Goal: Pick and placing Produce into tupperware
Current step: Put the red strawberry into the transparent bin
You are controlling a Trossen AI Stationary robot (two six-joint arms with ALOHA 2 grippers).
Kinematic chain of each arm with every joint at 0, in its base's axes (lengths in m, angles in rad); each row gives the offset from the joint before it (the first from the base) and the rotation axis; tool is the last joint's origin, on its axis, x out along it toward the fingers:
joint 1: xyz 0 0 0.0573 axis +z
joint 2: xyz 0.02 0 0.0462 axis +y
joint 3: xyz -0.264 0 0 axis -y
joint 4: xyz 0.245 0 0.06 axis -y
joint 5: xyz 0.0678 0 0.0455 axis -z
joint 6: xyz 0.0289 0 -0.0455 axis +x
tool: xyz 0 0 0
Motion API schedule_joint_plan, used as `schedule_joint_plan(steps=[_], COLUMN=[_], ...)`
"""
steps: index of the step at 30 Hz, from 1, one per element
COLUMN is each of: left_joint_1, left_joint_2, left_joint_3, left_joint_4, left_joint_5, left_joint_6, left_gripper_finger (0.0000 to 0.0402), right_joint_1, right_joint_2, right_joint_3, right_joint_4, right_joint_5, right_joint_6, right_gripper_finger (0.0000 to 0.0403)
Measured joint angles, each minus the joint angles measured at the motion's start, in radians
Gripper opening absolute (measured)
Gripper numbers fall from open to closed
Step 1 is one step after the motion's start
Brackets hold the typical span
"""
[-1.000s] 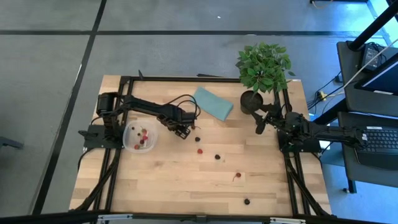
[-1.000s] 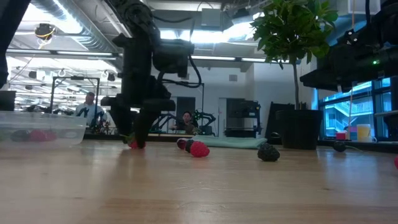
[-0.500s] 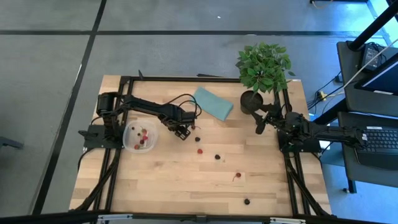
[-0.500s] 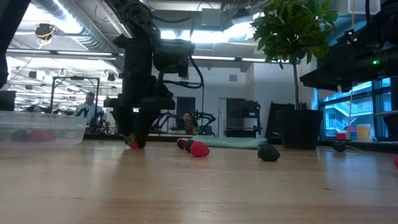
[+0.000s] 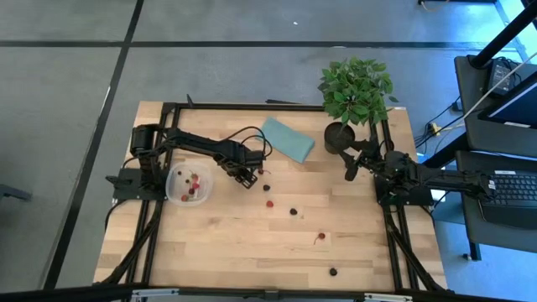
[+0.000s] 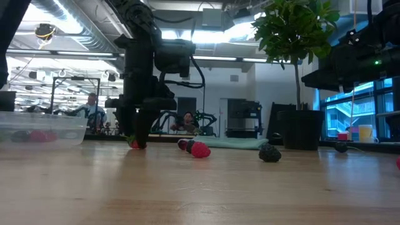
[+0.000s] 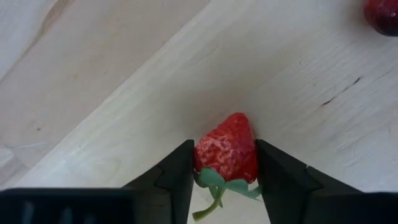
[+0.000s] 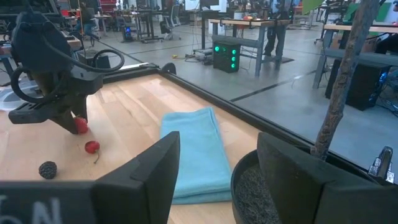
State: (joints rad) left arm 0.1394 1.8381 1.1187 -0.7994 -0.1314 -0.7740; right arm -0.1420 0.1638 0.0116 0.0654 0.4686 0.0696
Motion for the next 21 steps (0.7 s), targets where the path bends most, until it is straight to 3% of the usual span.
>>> schedule_joint_plan(steps=[11,21], left_joint_1=[0.000,-0.020], left_joint_2=[-0.067,-0.247], left_joint_3=[0.000,0.000], left_joint_4=[-0.034,-0.337], left_joint_5=[0.039,0.030], left_joint_6=[0.072,0.018], left_gripper_finger=[0.0143,0.0146], right_joint_1=[0.000,0.000], right_joint_2=[0.000,0.000], right_joint_3=[0.000,0.000], right_joint_4=[0.000,0.000], right_joint_5=[-0.001,0.000], right_joint_6=[0.004,0.009], right_gripper_finger=[0.0217,0.0217])
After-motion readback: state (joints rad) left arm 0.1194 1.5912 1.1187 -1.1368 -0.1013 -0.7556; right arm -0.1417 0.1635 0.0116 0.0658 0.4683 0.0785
